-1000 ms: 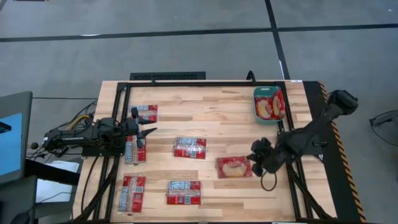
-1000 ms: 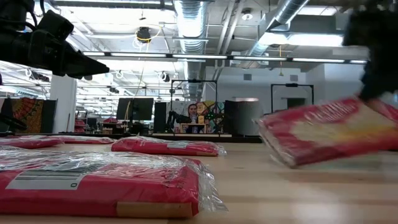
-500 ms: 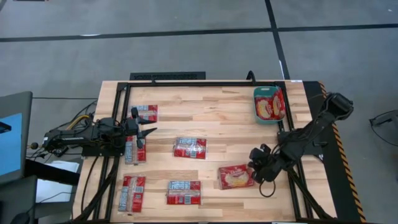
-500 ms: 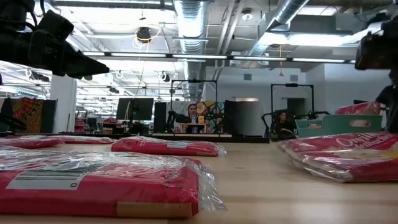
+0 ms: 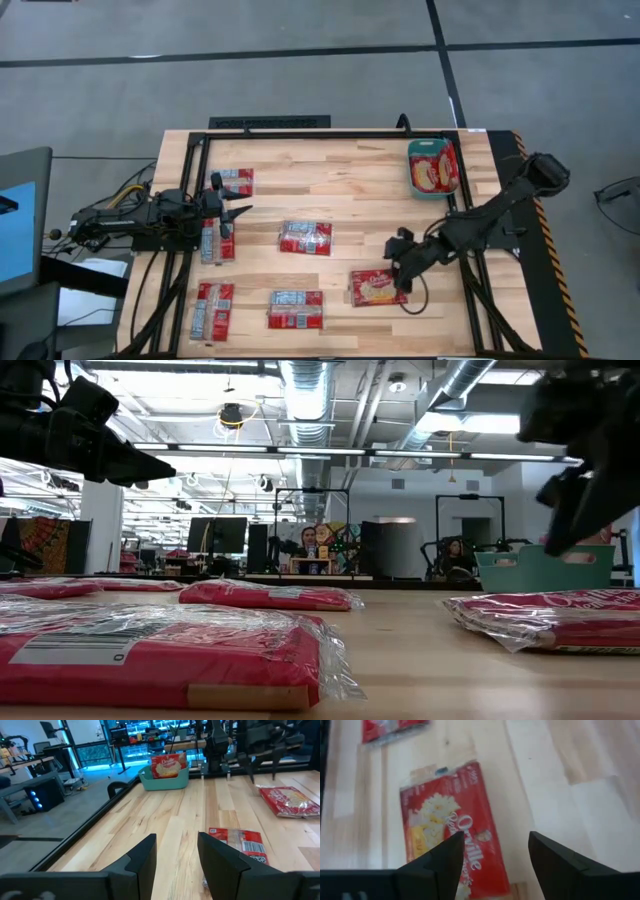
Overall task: Sort popcorn bags into baskets
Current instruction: Put the popcorn bag into the green bin
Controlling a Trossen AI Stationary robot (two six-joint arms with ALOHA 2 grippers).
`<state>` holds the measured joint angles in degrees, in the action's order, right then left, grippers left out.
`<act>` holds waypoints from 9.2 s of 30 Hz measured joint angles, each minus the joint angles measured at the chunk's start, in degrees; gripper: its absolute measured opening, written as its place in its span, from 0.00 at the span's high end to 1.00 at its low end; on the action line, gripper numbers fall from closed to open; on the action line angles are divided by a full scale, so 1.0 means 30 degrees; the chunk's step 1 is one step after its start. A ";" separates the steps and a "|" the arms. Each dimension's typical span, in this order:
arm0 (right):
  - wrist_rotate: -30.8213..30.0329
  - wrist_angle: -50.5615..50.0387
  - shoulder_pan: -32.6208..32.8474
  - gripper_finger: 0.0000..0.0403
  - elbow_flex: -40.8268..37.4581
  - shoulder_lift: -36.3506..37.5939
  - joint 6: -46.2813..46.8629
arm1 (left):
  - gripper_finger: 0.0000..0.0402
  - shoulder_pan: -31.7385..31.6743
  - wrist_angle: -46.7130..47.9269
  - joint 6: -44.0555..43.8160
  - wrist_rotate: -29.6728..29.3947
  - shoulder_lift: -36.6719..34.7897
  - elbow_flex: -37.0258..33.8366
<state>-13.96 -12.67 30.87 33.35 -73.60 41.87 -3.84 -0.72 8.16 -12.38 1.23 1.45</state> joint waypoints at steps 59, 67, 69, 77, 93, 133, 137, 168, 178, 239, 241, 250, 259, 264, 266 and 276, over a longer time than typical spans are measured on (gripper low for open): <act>-1.2470 -2.5191 -1.5629 0.97 0.6774 -0.0247 0.6702 | 0.66 -0.0005 -0.0005 0.0003 0.0000 -0.0002 0.0000; -1.2466 -2.5101 -1.7692 0.94 0.6758 -0.4463 0.6072 | 0.66 -0.0005 -0.0005 0.0000 0.0000 0.0003 0.0000; -1.2474 -2.5059 -1.7896 0.94 0.6759 -0.5242 0.6063 | 0.66 0.0000 -0.0005 0.0003 0.0000 -0.0005 0.0000; -1.2553 -2.4263 -1.8628 0.93 0.6753 -0.7028 0.6160 | 0.66 -0.0007 -0.0003 0.0003 0.0000 0.0003 0.0000; -1.2407 -2.3581 -1.8861 0.88 0.6753 -0.7404 0.6823 | 0.66 0.0000 0.0000 -0.0005 0.0000 0.0003 0.0000; -1.4695 -2.1504 -1.4501 0.48 0.8257 -0.0996 0.4538 | 0.66 0.0000 -0.0004 -0.0004 0.0000 -0.0003 0.0000; -1.1976 -1.6054 -1.3356 0.49 0.8043 0.0657 -0.0510 | 0.66 -0.0003 -0.0005 0.0000 0.0000 0.0003 0.0000; 0.4670 0.8149 -0.7619 0.57 0.7199 -1.0807 -1.2626 | 0.66 0.0000 -0.0003 0.0003 0.0002 -0.0005 0.0000; 0.3618 0.8140 -0.7656 0.59 0.7858 -1.3125 -1.2514 | 0.66 -0.0007 -0.0026 0.0009 -0.0327 0.0083 0.0000; 0.6120 0.4874 -0.8840 0.99 0.4800 -0.3690 -0.8082 | 0.32 0.3681 -1.3557 -0.2443 -0.1372 2.3088 0.4142; 0.6120 0.4875 -0.8843 0.99 0.4793 -0.3285 -0.8079 | 0.32 0.3679 -1.3658 -0.2165 -0.1461 2.4279 0.4834; 0.3677 0.3241 -0.7776 0.82 0.4847 -0.3853 -0.9823 | 0.32 0.3679 -1.3255 -0.0782 -0.1510 2.7882 0.7108; 0.0453 0.6136 -0.5548 0.38 0.5145 -0.8464 -1.1620 | 0.32 0.3679 -1.1741 0.0056 -0.1647 2.8380 0.7730; -0.0407 0.5940 -0.5763 0.30 0.5479 -1.0465 -1.1125 | 0.32 0.3679 -1.1092 0.0380 -0.1530 2.8380 0.7730; -0.0700 0.6305 -0.5911 0.31 0.5645 -1.1149 -1.0804 | 0.32 0.3679 -1.0963 0.0382 -0.1523 2.8380 0.7730; -0.0351 0.6005 -0.6089 0.88 0.5633 -1.1591 -0.9595 | 0.32 0.3867 -1.1002 0.2608 -0.1051 2.8380 0.7723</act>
<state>-15.01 5.34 12.60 50.25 -108.37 13.08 7.77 -33.72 15.98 -15.54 86.37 24.62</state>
